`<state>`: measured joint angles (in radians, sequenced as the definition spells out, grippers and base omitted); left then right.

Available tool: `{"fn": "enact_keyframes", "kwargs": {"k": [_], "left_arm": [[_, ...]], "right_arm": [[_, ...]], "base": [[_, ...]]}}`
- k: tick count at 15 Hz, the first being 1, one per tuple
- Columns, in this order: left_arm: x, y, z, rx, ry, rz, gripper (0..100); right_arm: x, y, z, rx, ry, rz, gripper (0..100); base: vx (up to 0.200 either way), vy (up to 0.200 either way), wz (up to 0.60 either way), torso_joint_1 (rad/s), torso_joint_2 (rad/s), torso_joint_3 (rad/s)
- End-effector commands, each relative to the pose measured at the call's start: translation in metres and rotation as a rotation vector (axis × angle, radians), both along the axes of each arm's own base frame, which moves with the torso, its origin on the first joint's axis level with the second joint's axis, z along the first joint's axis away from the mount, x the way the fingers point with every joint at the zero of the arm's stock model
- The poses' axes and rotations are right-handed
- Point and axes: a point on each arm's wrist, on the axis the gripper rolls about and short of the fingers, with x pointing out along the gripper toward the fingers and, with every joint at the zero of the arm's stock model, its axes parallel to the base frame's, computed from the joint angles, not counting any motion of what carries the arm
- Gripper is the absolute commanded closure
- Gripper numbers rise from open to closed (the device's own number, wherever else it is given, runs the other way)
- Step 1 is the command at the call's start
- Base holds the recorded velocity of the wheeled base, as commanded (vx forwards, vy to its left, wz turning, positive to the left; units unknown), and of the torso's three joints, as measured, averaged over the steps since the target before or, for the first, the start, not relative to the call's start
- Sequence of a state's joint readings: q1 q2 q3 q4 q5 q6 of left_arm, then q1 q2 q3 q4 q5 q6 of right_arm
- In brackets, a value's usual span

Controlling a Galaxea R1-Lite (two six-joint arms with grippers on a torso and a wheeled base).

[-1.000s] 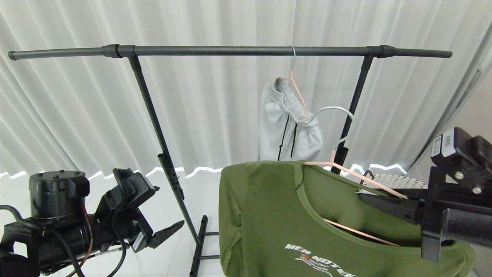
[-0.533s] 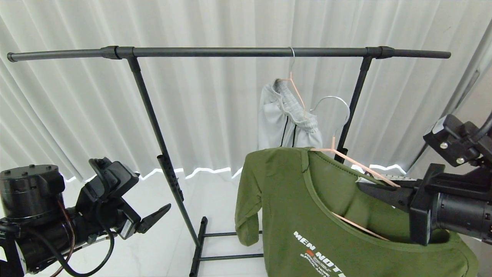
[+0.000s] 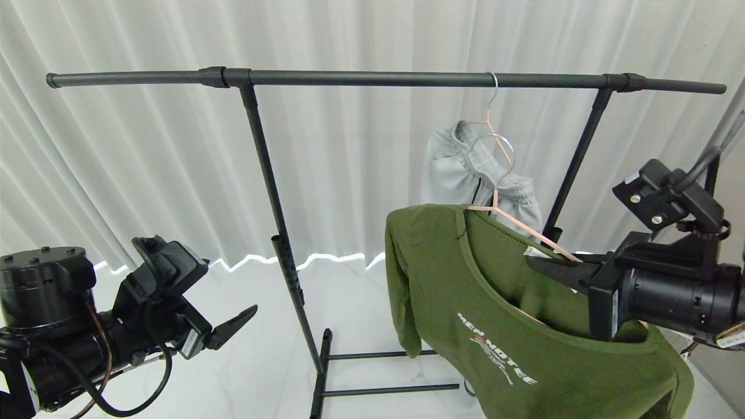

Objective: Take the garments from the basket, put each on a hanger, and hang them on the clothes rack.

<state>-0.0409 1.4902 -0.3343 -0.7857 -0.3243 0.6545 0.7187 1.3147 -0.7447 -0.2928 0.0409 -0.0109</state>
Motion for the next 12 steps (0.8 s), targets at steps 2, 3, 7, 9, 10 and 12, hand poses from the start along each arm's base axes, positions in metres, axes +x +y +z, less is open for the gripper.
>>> {"fn": "enact_keyframes", "kwargs": {"k": [2,3,7,9,10,12], "left_arm": [[0.000,-0.001,0.000,0.000,-0.001,-0.006,0],[0.000,-0.001,0.000,0.000,0.001,-0.006,0],[-0.001,-0.002,0.000,0.000,0.001,-0.012,0],[-0.001,-0.004,0.000,-0.001,0.000,-0.018,0],[-0.001,-0.004,0.000,-0.001,0.000,-0.018,0],[-0.001,-0.004,0.000,0.000,-0.001,-0.021,0]], "right_arm": [[0.019,0.006,0.002,-0.009,-0.001,-0.058,100],[0.026,0.007,0.005,-0.003,-0.008,-0.074,100],[0.047,0.007,0.020,0.023,-0.042,-0.126,100],[0.050,0.008,0.025,0.032,-0.053,-0.128,100],[0.051,0.009,0.024,0.031,-0.052,-0.128,100],[0.052,0.010,0.029,0.043,-0.067,-0.128,100]], "base": [[0.000,0.000,0.00,0.000,0.00,0.000],[0.000,0.000,0.00,0.000,0.00,0.000],[0.200,0.000,0.00,-0.004,0.00,0.004],[0.200,0.000,0.00,0.010,0.01,0.000],[0.200,0.000,0.00,0.007,0.01,0.002],[0.200,0.000,0.00,0.005,0.00,0.002]]}}
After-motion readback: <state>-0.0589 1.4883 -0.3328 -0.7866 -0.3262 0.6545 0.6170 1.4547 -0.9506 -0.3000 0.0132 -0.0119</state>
